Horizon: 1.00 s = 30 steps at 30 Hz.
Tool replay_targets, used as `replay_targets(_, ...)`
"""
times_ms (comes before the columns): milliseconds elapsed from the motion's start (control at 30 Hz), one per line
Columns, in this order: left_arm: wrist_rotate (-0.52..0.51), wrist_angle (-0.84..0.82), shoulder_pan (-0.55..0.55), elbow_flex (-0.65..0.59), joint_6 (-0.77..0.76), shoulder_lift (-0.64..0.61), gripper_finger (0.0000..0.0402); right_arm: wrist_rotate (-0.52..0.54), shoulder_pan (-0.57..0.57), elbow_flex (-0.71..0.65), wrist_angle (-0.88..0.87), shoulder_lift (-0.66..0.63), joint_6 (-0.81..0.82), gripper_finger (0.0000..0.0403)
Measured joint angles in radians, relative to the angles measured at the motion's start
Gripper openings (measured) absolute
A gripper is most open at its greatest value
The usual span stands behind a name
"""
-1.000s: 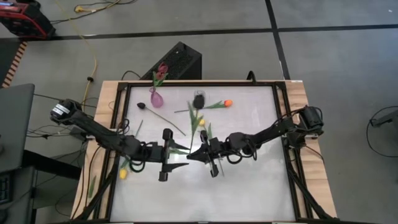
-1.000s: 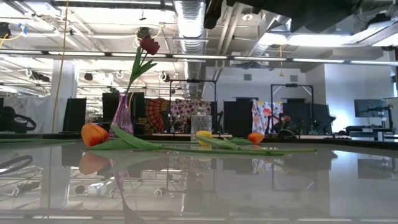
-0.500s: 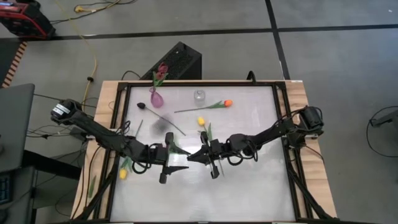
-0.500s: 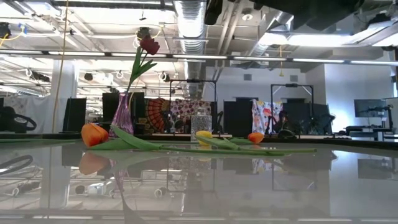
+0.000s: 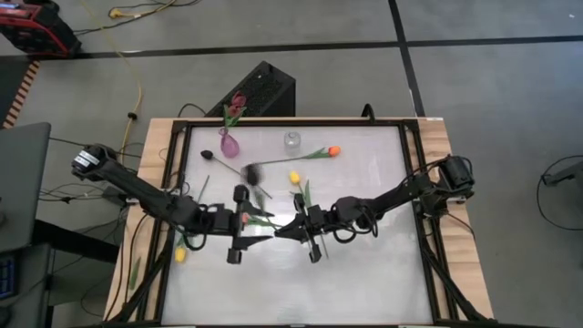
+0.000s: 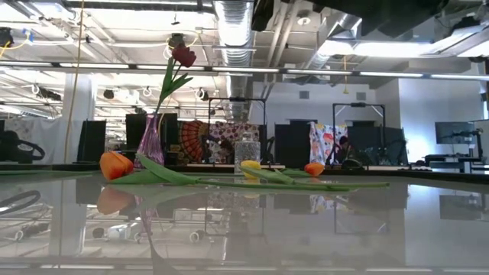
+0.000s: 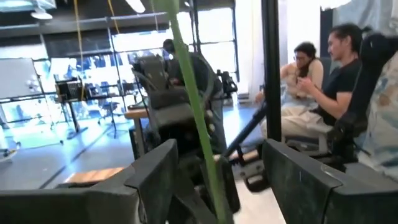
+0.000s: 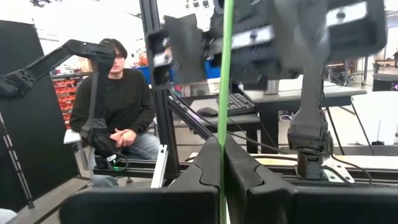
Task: Sort flowers into vase by color
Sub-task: Put the bottom black flower into the purple vase
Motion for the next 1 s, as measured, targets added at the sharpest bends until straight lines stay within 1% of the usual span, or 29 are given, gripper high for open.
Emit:
replay_targets(200, -0.003, -0.014, 0.001, 0.0, -0.002, -0.066, 0.0226, 0.0, 0.0, 0.0, 0.0, 0.0, 0.0, 0.0025)
replay_targets(433, -0.003, -0.026, 0.003, 0.0, -0.031, -0.074, 0.0225, 0.002, 0.0, 0.0, 0.0, 0.0, 0.003, 0.0025)
replay_targets(533, -0.01, -0.027, 0.004, 0.0, -0.036, -0.074, 0.0213, 0.002, 0.0, 0.0, 0.0, 0.0, 0.003, 0.0025)
replay_targets(700, -0.013, -0.027, 0.01, 0.0, -0.044, -0.074, 0.0168, 0.003, 0.0, 0.0, 0.0, 0.0, 0.004, 0.0025)
replay_targets(867, -0.01, -0.026, 0.025, 0.0, -0.059, -0.074, 0.0111, 0.003, 0.0, 0.0, -0.002, 0.0, 0.005, 0.0025)
replay_targets(1000, 0.033, -0.026, 0.047, 0.0, -0.078, -0.074, 0.0062, 0.003, -0.005, 0.0, -0.004, 0.0, 0.022, 0.0036)
